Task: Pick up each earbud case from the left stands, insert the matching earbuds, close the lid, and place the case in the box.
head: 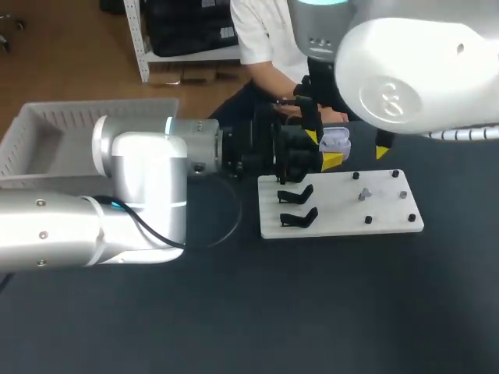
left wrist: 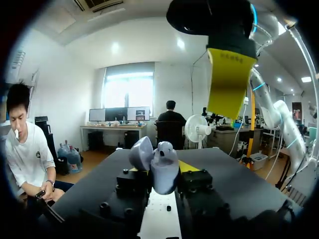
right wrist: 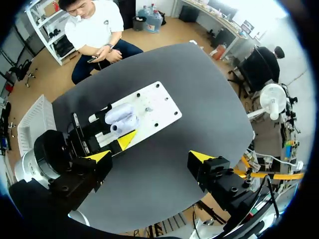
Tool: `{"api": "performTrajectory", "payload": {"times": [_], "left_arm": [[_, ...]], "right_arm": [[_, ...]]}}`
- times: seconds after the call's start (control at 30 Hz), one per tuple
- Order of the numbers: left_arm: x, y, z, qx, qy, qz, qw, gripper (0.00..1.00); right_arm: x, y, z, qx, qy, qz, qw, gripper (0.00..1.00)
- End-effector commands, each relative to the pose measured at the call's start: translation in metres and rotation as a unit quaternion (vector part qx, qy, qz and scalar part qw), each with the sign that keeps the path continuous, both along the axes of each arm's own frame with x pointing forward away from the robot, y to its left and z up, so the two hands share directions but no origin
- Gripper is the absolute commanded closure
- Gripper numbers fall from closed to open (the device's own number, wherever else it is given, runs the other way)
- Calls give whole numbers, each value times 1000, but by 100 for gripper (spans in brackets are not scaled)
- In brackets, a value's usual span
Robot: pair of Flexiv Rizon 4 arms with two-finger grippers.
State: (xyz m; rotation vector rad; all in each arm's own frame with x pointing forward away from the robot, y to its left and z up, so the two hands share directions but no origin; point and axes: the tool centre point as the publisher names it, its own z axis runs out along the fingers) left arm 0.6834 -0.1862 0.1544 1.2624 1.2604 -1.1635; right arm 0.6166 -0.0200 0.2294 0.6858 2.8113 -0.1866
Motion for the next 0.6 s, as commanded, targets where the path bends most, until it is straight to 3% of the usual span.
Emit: {"api": "performTrajectory", "payload": {"times": [0.03,0.17,0.6], "left_arm": [[-1,0,-1,-3,-2,3,1000,100],[-1,0,-1,-3,-2,3,1000,100],[-1,0,-1,-3,-2,3,1000,100]], "right_arm": [[-26,-27,2,113,-92,62,987,0],[-31,-27,1,95,-76,74,990,0],[-31,-27,1,95,-76,74,990,0]]}}
